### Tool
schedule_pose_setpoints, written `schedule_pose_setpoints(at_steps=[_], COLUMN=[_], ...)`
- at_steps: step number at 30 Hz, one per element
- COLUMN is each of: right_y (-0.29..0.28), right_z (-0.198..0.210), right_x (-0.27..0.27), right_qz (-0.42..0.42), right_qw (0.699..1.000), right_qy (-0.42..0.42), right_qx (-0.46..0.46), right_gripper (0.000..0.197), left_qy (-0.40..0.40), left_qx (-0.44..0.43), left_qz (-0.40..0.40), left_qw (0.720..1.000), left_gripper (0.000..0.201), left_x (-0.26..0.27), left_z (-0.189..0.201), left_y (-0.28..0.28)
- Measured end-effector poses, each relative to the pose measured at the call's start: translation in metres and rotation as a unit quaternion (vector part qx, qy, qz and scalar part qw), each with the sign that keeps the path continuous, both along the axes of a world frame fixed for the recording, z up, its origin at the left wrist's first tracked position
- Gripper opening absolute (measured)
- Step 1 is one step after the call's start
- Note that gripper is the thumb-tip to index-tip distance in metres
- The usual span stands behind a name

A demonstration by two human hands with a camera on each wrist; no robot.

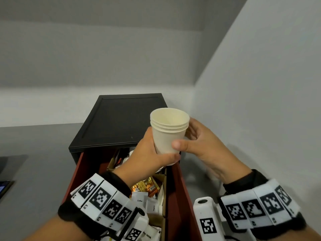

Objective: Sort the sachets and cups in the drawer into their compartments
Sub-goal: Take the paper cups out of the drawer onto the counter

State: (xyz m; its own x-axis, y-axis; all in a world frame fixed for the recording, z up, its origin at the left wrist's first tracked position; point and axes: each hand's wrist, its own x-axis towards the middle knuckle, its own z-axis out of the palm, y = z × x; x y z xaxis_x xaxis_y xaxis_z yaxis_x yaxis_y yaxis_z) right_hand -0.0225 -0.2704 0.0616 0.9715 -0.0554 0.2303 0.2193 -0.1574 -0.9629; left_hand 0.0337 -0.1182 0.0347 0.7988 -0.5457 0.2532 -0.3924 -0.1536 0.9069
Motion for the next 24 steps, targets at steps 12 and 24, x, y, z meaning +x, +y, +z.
schedule_pose_setpoints(at_steps=[12,24], right_y=[-0.041,-0.045], right_z=[-0.075,-0.187], right_x=[0.004,0.038], right_qz=[-0.271,-0.314], right_qw=[0.962,0.946], right_qy=[0.001,0.072], right_qx=[-0.010,0.043], right_gripper=[0.077,0.084], left_qy=[0.077,0.208], left_qx=[0.167,0.247], left_qz=[0.144,0.292], left_qw=[0.972,0.900], left_gripper=[0.050,0.063], left_x=[0.015,0.071], left_z=[-0.026,-0.077], left_y=[0.000,0.001])
